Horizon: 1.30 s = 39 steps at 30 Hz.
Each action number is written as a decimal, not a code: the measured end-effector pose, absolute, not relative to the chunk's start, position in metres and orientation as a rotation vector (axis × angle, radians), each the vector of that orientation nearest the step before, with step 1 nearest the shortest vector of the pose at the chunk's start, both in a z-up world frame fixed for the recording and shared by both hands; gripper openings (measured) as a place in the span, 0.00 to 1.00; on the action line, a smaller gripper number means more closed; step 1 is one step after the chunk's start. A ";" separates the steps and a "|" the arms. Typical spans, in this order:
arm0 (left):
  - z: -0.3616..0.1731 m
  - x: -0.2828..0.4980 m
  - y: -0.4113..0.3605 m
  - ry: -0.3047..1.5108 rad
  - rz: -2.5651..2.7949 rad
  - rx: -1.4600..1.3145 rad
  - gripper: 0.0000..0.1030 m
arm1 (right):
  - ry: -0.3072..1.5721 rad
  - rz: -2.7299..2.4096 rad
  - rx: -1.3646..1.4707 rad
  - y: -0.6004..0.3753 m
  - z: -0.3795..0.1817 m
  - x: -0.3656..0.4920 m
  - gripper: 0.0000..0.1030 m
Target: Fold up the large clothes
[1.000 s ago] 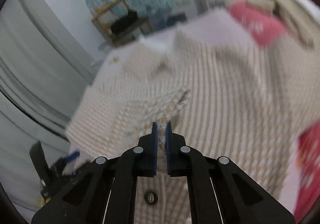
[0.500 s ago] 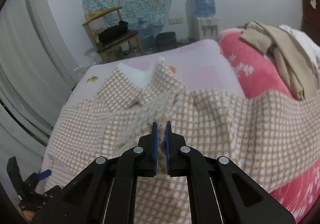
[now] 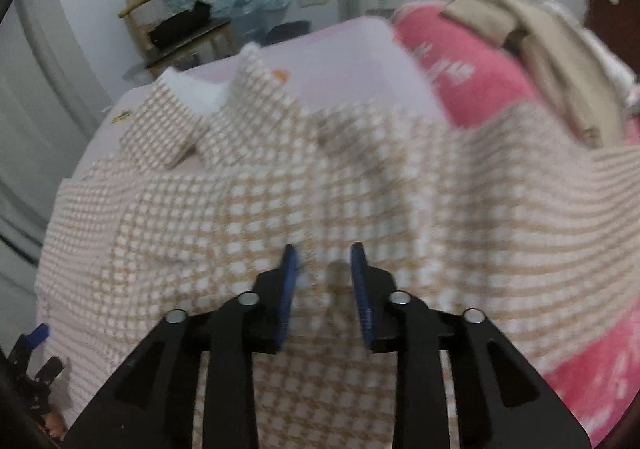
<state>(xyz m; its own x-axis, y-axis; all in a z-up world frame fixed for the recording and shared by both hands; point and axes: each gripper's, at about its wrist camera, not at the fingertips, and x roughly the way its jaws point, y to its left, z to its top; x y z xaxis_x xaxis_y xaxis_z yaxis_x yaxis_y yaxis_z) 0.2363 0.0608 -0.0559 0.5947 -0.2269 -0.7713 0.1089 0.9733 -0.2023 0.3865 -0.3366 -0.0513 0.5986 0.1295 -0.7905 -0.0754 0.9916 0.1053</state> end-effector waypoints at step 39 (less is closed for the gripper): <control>-0.046 0.415 0.051 0.983 -0.122 -0.080 0.95 | 0.961 0.268 -0.019 -0.272 -0.059 0.412 0.37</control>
